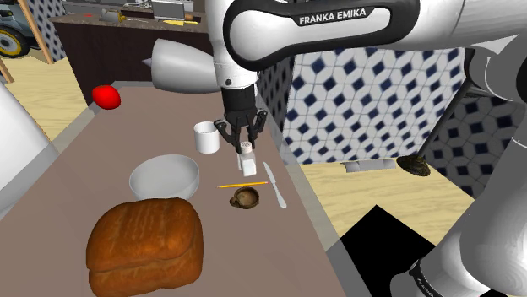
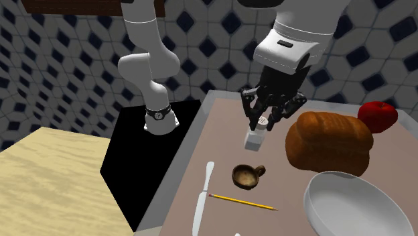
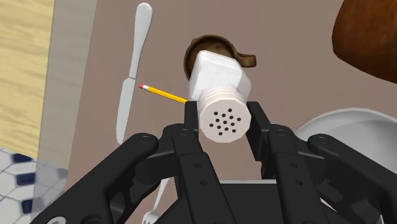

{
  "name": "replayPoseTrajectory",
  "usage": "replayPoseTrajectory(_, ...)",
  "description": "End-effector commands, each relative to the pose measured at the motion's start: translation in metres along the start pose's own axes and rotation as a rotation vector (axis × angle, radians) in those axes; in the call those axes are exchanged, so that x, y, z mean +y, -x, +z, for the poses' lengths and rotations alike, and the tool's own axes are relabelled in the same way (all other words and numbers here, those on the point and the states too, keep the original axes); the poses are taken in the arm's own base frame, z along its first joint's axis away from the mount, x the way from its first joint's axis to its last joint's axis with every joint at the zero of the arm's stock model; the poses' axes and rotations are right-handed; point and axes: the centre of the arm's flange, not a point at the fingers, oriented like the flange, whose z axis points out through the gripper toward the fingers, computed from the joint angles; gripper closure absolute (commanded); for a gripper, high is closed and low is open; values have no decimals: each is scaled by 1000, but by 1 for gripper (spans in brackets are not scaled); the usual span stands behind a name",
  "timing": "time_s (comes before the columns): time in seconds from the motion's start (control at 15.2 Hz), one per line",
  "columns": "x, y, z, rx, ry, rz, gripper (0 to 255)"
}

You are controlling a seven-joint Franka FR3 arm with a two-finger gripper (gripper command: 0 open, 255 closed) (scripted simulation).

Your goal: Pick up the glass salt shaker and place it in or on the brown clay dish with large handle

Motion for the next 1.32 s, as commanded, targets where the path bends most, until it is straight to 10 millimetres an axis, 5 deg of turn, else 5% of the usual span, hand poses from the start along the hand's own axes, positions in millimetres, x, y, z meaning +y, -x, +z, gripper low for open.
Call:
replayPoseTrajectory(0.0,-1,-2,11,0,0,0,255)
replayPoseTrajectory(0.92,-9,-11,85,0,0,0,255)
replayPoseTrajectory(1.25,-9,-11,85,0,0,0,255)
